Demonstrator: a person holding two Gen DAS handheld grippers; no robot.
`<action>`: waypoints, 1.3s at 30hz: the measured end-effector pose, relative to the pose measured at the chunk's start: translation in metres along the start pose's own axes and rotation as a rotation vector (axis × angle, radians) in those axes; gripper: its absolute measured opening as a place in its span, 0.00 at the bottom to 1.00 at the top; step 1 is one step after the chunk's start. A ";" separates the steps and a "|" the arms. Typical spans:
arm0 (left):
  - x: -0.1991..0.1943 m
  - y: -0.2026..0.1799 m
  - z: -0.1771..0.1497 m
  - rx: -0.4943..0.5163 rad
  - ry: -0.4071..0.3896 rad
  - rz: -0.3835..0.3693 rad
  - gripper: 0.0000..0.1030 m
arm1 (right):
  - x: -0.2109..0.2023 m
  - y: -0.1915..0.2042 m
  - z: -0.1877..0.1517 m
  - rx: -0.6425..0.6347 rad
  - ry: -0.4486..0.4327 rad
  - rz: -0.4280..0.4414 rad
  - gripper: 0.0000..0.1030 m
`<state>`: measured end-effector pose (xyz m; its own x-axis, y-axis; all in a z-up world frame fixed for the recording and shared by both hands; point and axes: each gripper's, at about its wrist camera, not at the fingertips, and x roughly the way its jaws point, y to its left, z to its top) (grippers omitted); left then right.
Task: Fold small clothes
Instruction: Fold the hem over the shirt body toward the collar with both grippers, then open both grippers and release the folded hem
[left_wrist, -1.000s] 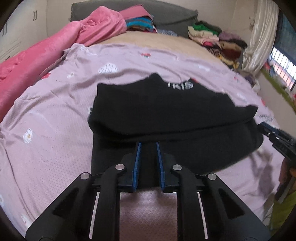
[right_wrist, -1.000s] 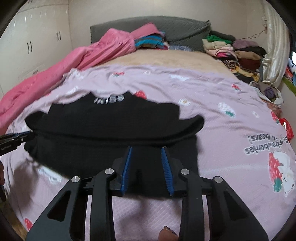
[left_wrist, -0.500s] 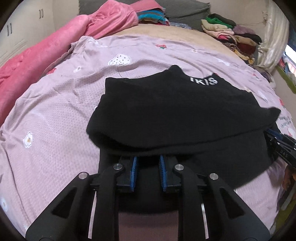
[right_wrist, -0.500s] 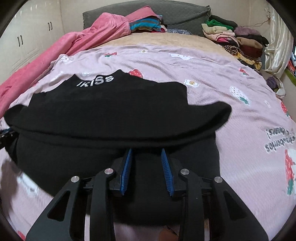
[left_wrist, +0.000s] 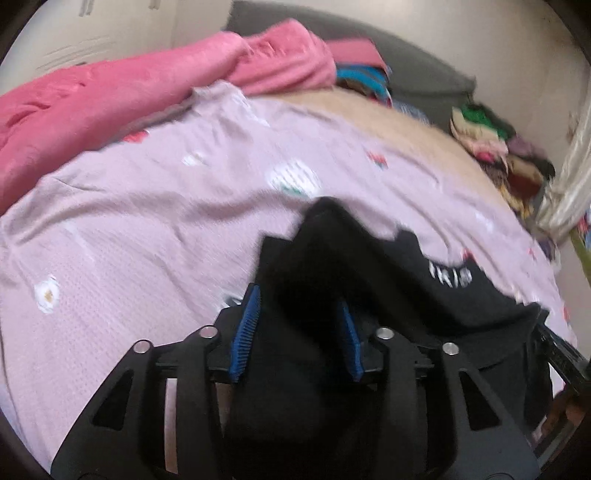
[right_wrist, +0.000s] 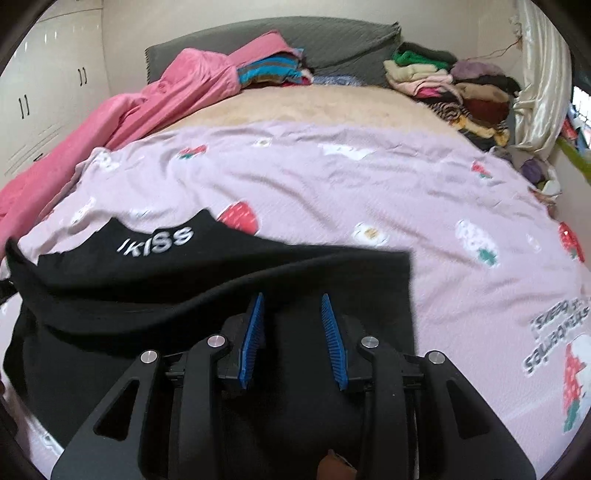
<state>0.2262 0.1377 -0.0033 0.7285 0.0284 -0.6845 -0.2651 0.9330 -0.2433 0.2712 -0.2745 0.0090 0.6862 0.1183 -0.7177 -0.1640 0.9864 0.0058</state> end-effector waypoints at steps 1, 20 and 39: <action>-0.004 0.006 0.002 -0.012 -0.024 0.005 0.37 | -0.002 -0.004 0.001 0.001 -0.011 -0.010 0.32; 0.024 0.000 -0.003 0.129 0.065 -0.077 0.11 | 0.027 -0.052 -0.005 0.156 0.091 0.037 0.21; -0.012 0.025 0.011 0.055 -0.076 -0.118 0.03 | 0.001 -0.044 0.025 0.160 -0.077 0.001 0.08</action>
<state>0.2179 0.1649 0.0060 0.7986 -0.0572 -0.5992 -0.1417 0.9497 -0.2794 0.2969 -0.3150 0.0253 0.7394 0.1214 -0.6622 -0.0537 0.9911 0.1217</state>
